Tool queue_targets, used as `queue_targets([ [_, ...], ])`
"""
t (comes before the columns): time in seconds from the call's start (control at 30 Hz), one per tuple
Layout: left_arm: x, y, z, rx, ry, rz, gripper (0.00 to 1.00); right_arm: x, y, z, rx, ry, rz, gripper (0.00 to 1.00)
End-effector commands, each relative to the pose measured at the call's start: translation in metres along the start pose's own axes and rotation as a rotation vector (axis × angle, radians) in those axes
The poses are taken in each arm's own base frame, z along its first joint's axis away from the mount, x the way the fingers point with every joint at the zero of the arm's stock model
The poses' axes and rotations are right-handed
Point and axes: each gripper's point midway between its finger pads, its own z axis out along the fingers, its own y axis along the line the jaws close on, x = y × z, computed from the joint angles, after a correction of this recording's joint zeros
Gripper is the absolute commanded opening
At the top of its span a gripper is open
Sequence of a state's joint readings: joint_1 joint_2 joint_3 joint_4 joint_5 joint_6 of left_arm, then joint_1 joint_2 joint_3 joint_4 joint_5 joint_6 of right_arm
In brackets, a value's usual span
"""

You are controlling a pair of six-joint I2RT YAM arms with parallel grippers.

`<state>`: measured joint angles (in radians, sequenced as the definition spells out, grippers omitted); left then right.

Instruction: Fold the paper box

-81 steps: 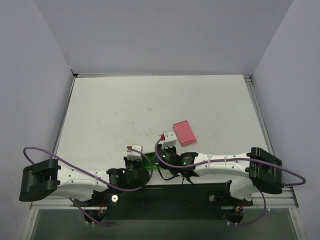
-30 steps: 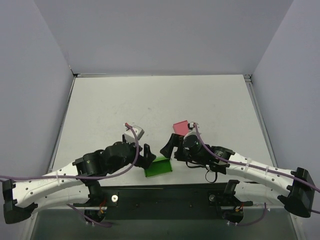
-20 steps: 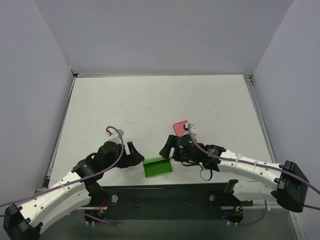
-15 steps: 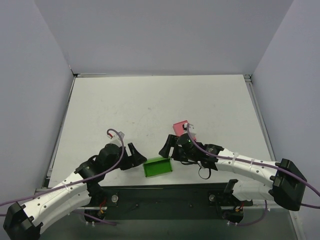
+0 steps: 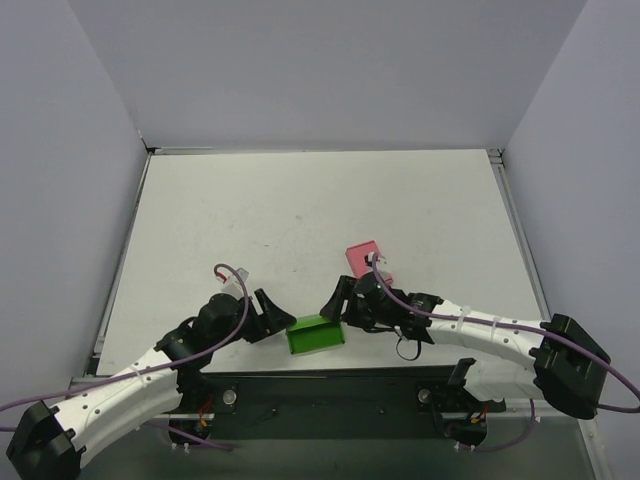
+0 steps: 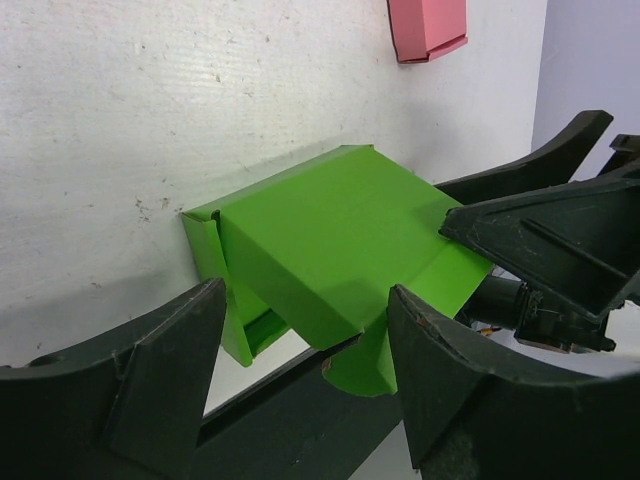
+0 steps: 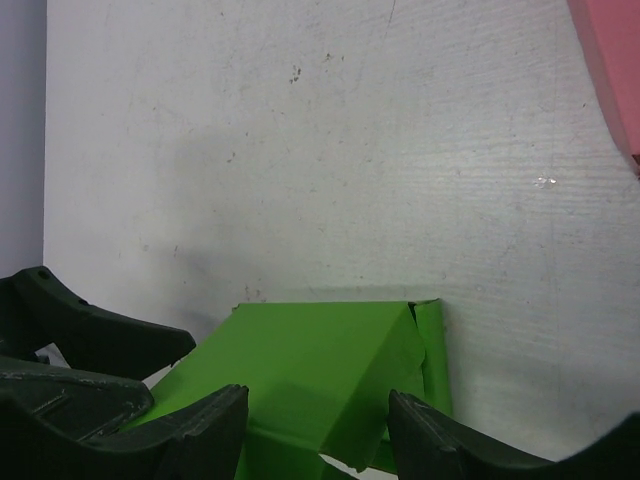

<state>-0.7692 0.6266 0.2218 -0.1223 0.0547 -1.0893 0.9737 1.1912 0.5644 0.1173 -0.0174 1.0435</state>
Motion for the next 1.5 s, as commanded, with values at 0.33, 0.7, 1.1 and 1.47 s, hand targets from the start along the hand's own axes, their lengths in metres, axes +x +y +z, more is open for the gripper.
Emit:
queue_targets([
  [0.33, -0.001, -0.022, 0.003, 0.130, -0.002, -0.015, 0.60, 0.011, 0.002, 0.015, -0.034, 0.038, 0.064, 0.55],
  [0.7, 0.006, -0.010, 0.007, 0.099, 0.016, 0.002, 0.59, 0.021, 0.003, 0.027, -0.062, 0.075, 0.097, 0.49],
  [1.1, -0.012, -0.009, 0.006, 0.025, -0.032, 0.129, 0.65, 0.020, 0.000, 0.028, -0.052, 0.067, 0.093, 0.45],
  [1.47, -0.033, -0.017, 0.002, -0.035, -0.006, 0.359, 0.78, -0.009, -0.014, -0.012, 0.037, -0.050, -0.053, 0.72],
])
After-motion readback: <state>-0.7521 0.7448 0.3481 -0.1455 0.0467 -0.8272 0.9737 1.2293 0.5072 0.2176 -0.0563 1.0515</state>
